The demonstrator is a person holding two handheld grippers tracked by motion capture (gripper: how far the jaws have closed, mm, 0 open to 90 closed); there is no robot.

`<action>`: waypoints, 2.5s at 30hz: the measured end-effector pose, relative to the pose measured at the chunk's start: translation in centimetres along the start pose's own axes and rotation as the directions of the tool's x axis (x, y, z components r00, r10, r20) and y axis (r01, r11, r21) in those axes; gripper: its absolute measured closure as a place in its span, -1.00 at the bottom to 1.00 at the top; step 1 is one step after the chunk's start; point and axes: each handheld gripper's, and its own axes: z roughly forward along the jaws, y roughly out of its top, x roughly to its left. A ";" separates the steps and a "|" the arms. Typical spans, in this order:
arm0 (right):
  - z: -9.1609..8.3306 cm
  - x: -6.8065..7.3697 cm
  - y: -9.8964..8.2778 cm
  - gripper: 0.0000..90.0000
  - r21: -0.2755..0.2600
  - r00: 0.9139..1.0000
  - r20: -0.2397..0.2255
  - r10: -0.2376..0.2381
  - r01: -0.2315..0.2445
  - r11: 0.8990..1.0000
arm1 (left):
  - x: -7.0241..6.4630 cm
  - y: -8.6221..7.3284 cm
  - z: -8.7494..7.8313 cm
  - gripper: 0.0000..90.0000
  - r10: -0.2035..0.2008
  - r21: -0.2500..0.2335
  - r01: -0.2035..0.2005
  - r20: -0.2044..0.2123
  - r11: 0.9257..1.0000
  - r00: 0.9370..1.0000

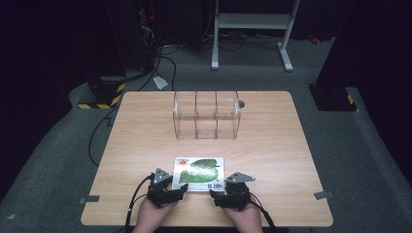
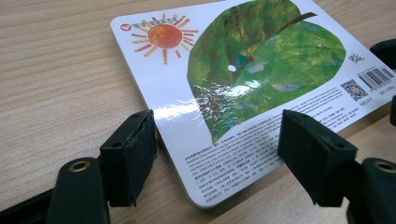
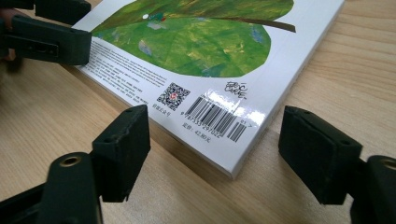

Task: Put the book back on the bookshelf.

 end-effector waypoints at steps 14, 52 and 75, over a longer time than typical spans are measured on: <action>-0.2 0.1 -0.2 -0.46 -0.012 1.000 0.001 0.007 -0.007 1.000 | -0.3 0.3 -0.7 -0.14 0.000 -0.042 0.000 -0.007 0.999 1.000; 0.4 1.1 -0.3 -0.43 -0.009 0.993 0.114 -0.036 0.037 0.999 | -1.3 1.3 -2.8 -0.13 0.090 -0.161 -0.090 -0.006 0.983 0.996; 0.2 1.2 -0.6 -0.38 -0.018 0.992 0.120 -0.039 0.041 0.999 | 1.4 3.3 0.1 -0.01 -0.068 -0.052 0.077 0.154 0.996 0.986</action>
